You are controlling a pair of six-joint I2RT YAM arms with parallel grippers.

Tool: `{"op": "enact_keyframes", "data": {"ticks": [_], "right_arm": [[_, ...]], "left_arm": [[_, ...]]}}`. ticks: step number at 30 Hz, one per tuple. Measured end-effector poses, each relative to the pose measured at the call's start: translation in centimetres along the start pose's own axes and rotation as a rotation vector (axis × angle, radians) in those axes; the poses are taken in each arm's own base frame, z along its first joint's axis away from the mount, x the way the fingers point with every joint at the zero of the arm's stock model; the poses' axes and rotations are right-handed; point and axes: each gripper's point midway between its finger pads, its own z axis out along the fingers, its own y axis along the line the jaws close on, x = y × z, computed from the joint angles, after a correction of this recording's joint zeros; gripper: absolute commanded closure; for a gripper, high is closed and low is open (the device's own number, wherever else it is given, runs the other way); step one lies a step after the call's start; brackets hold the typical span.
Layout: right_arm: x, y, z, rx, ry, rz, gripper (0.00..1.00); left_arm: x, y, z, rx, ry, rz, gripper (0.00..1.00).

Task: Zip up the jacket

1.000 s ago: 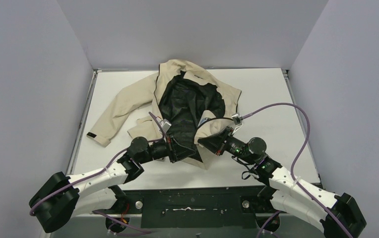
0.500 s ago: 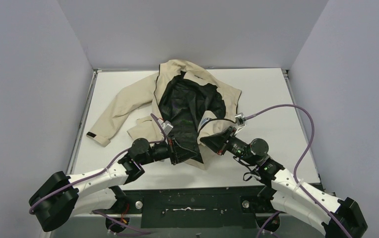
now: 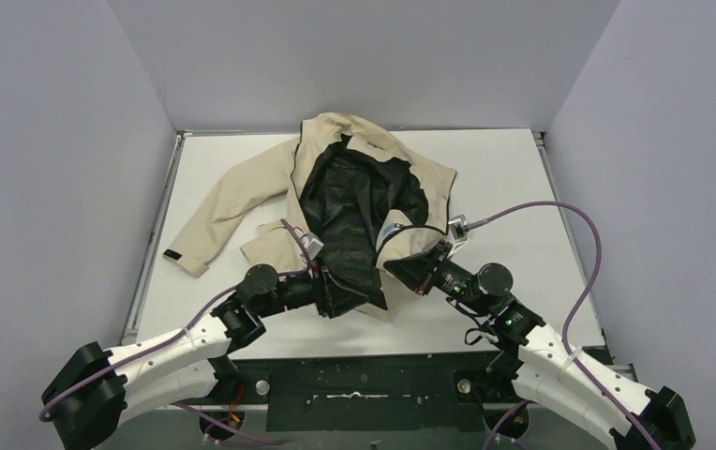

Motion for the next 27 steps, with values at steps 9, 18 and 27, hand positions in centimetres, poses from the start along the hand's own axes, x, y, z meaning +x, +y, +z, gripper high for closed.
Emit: {"op": "enact_keyframes", "data": {"ticks": [9, 18, 27], "right_arm": [[2.9, 0.4, -1.9, -0.047, 0.146, -0.087, 1.00], [6.0, 2.6, -3.6, -0.225, 0.319, -0.128, 1.00], [8.7, 4.4, -4.5, -0.356, 0.445, -0.129, 1.00]], "left_arm": [[-1.6, -1.1, -1.0, -0.026, -0.015, 0.050, 0.43], [-0.7, -1.5, 0.0, 0.033, 0.032, 0.004, 0.32], [-0.1, -2.2, 0.7, 0.111, 0.033, -0.054, 0.26]]}}
